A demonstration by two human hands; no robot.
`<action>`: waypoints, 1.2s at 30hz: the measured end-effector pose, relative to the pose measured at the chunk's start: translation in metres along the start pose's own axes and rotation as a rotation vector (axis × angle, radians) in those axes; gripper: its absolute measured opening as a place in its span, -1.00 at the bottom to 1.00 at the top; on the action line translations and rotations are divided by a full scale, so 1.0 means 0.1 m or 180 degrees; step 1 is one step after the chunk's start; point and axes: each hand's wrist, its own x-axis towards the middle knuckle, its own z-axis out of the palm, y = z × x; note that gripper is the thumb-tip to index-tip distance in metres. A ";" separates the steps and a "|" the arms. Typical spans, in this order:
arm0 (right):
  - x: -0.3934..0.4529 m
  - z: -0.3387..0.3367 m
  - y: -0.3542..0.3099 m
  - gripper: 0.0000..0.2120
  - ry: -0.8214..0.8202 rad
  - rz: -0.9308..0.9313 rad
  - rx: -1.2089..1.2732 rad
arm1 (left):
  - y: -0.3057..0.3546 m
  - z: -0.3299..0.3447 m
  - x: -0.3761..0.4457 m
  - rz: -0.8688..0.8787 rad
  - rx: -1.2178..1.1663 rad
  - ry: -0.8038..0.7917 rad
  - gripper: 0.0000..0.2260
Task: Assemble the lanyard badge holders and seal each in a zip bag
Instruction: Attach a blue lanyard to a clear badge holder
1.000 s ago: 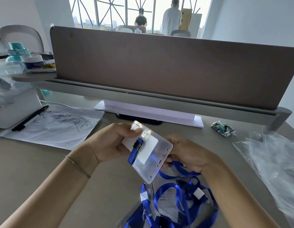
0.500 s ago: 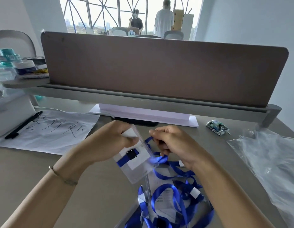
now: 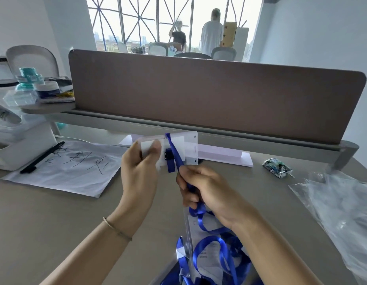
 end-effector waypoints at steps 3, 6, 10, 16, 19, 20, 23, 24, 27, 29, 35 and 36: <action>0.01 0.05 0.06 -0.63 -0.0142 -0.0008 -0.0101 | 0.02 -0.03 0.04 -0.0436 -0.0671 0.0216 -0.82; 0.02 0.03 0.10 -0.64 -0.0274 -0.0034 -0.0153 | 0.06 -0.03 0.07 -0.0880 -0.1224 0.0128 -0.88; 0.03 -0.10 0.12 -0.63 -0.0485 0.0083 0.0003 | 0.05 -0.06 0.15 -0.1660 -0.1933 -0.0011 -0.87; -0.01 -0.32 0.14 -0.66 -0.0896 0.0211 0.0077 | 0.08 -0.09 0.11 -0.2066 -0.2128 -0.0957 -0.92; -0.04 -0.40 0.13 -0.67 -0.0955 0.0294 0.0129 | 0.07 -0.15 0.12 -0.2038 -0.1871 -0.1677 -0.89; -0.05 -0.42 0.13 -0.67 -0.0897 0.0332 0.0154 | 0.09 -0.16 0.12 -0.2036 -0.1667 -0.1893 -0.94; -0.07 -0.47 0.10 -0.71 -0.0803 0.0326 -0.0085 | 0.10 -0.22 0.13 -0.1688 -0.0591 -0.2663 -0.77; -0.07 -0.48 0.08 -0.71 -0.0801 0.0314 -0.0213 | 0.14 -0.24 0.13 -0.1521 -0.0208 -0.2916 -0.77; -0.05 -0.53 0.07 -0.67 -0.0635 0.0349 -0.0636 | 0.16 -0.30 0.18 -0.1290 0.0552 -0.3140 -0.91; -0.05 -0.55 0.05 -0.65 -0.0540 0.0322 -0.0856 | 0.15 -0.32 0.20 -0.1061 0.1069 -0.3069 -0.79; -0.02 -0.42 0.05 -0.65 -0.0028 0.0270 -0.1120 | 0.14 -0.22 0.15 0.0179 0.2721 -0.2535 -0.78; -0.01 -0.39 0.06 -0.66 0.0076 0.0246 -0.1074 | 0.13 -0.20 0.14 0.0406 0.2802 -0.2294 -0.82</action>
